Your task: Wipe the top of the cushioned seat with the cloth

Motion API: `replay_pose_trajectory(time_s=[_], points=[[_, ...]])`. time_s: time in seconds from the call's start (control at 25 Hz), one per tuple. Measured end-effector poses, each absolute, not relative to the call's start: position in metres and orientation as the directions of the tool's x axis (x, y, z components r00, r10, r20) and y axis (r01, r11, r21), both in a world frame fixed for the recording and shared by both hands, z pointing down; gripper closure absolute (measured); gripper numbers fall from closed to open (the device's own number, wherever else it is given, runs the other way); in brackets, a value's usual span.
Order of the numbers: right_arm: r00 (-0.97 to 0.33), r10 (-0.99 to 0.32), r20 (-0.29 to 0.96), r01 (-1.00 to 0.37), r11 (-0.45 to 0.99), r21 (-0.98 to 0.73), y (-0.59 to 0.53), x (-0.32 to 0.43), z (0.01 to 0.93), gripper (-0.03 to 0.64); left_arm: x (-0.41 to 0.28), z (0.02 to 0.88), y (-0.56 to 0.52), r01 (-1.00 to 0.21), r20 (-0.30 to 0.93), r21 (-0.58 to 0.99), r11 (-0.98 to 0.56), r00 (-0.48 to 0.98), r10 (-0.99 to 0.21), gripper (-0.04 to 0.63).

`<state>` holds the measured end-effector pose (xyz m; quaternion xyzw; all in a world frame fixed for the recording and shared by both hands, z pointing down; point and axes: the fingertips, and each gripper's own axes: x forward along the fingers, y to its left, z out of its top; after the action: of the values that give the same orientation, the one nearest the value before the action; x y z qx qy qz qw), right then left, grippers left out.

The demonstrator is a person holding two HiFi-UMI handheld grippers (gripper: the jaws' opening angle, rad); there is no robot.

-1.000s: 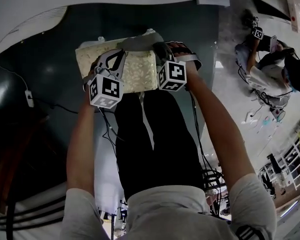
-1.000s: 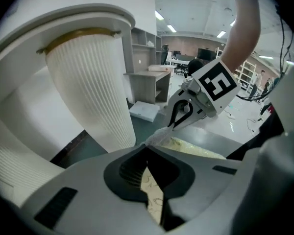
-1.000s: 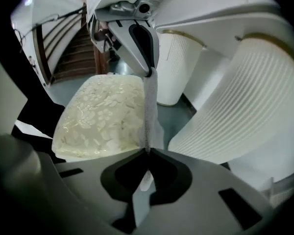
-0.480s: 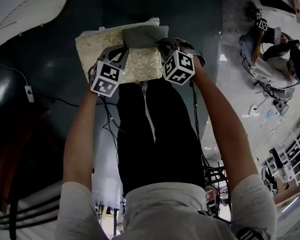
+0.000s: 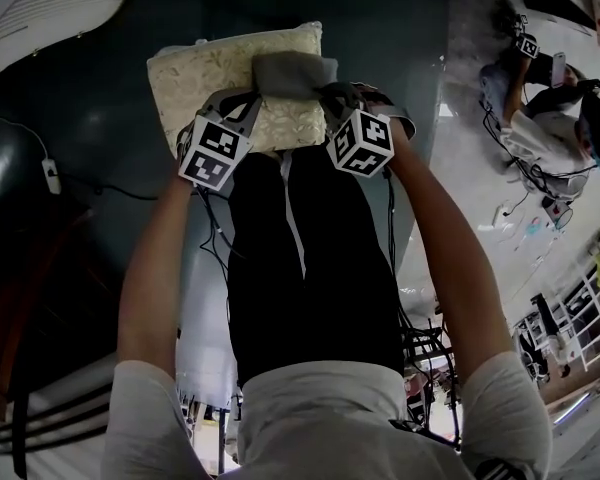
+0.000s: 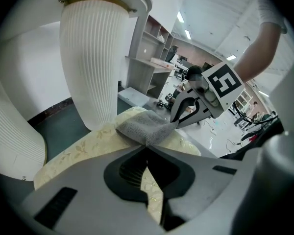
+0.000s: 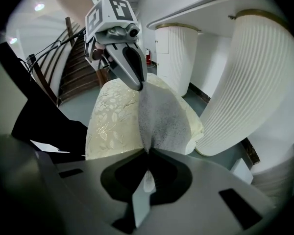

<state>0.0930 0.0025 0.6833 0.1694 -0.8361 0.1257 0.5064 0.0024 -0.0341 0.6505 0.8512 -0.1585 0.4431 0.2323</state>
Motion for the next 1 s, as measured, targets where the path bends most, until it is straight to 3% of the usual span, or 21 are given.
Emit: replay_pose_trajectory(time_s=[1.0], points=[[-0.427, -0.125, 0.896, -0.45, 0.888, -0.091, 0.065, 0.083, 0.683, 0.601, -0.011, 0.658, 0.037, -0.465, 0.808, 0.373, -0.803, 0.588, 0.035, 0.578]])
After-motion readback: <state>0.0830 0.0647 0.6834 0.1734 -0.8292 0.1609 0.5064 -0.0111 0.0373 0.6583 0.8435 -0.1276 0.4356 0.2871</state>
